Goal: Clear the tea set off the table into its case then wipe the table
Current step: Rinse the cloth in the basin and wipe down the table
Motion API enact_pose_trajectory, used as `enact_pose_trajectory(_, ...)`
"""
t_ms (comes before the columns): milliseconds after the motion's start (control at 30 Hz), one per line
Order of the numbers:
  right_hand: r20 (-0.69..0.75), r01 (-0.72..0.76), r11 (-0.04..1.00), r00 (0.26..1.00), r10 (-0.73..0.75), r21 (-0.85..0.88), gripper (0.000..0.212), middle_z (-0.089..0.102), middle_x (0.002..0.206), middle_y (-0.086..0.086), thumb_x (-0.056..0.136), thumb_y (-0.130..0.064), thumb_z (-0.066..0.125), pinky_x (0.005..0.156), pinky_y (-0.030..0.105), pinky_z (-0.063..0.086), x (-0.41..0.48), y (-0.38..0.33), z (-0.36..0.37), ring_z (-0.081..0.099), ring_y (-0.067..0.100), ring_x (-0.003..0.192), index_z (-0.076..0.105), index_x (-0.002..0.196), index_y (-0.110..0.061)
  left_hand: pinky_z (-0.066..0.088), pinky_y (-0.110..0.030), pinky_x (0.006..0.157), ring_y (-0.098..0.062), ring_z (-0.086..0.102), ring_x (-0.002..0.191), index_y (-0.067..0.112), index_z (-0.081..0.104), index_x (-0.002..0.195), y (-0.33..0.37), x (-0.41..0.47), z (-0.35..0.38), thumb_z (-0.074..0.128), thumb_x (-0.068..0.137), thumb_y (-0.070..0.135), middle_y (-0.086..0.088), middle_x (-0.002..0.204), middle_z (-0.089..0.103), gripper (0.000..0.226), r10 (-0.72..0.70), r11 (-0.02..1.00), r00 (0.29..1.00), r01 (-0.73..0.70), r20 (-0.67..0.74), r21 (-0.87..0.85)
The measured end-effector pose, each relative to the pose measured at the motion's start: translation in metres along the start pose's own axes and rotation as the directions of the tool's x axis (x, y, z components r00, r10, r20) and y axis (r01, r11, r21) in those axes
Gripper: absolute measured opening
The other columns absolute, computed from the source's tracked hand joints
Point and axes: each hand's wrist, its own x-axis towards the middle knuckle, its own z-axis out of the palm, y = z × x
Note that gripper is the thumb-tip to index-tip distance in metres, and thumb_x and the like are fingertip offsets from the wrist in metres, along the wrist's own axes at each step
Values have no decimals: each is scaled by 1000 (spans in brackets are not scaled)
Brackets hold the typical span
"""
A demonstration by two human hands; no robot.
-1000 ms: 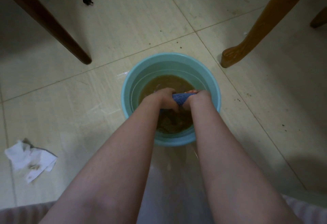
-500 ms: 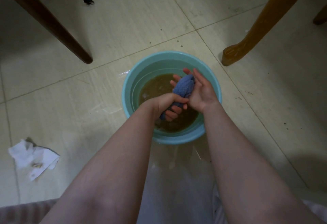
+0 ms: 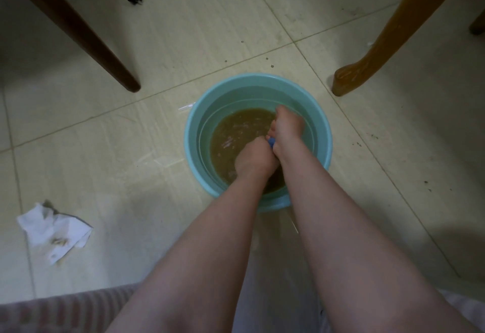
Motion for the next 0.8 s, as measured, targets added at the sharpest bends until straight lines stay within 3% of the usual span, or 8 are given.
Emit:
enact_pose_trajectory(133,-162,-28,998,986,36,49,27,40,50,-2,85,-10,45,44,23,32,-1,10,-3,36,14,41,46,58,-17,46,-31,69,-28,65,90,15,62,96,-1,-8,8,39,95,19,-9,100,67,24,33,976,997,-19,-64,218)
enact_pose_trajectory(333,-236,-100,985,963,131,141,29,45,52,1,86,-5,40,42,22,33,-6,21,-8,39,15,42,50,60,-13,44,-31,63,-28,62,78,18,52,78,-10,-13,4,42,91,17,-6,88,64,16,119,915,992,-94,-39,392)
enact_pose_trajectory(467,-253,-77,996,963,87,47,25,51,57,2,85,-12,42,47,28,39,-5,16,-2,45,19,49,54,63,-14,45,-31,64,-28,58,74,16,54,77,-7,-5,-5,44,91,20,-6,84,62,18,124,916,992,-108,-17,386)
enact_pose_trajectory(567,-121,-95,994,988,101,54,19,48,63,2,91,-21,53,56,26,45,-5,3,-3,45,14,52,55,74,-12,42,-22,52,-20,55,54,13,52,70,2,4,-16,47,91,17,-6,67,53,21,45,986,969,-82,243,142)
enact_pose_trajectory(600,-11,-104,993,994,105,63,14,52,70,1,91,-25,59,65,27,49,-4,-2,-7,50,12,59,59,85,-12,35,-17,42,-16,46,38,12,55,71,4,9,-24,46,89,11,-3,57,46,20,1,1000,911,-3,413,2)
enact_pose_trajectory(667,271,-75,997,959,80,-26,17,64,88,2,89,-28,66,77,30,51,-1,-10,-18,62,15,79,62,99,-15,20,-11,34,-8,23,28,12,60,81,5,15,-43,40,88,6,5,45,29,22,-73,964,676,236,734,-122)
enact_pose_trajectory(733,539,-96,995,840,62,36,9,68,98,8,91,-17,61,83,35,52,-1,-13,-28,65,22,95,59,99,-15,17,-11,33,-5,20,28,12,61,87,1,18,-57,39,86,7,9,39,25,22,-30,908,484,379,875,-179)
enact_pose_trajectory(800,692,-198,961,721,10,193,15,70,100,11,88,-9,57,91,39,52,-6,-12,-30,66,26,100,58,102,-14,18,-11,32,-3,24,26,12,61,85,-4,17,-60,42,82,8,10,37,28,19,68,855,369,457,927,-245)
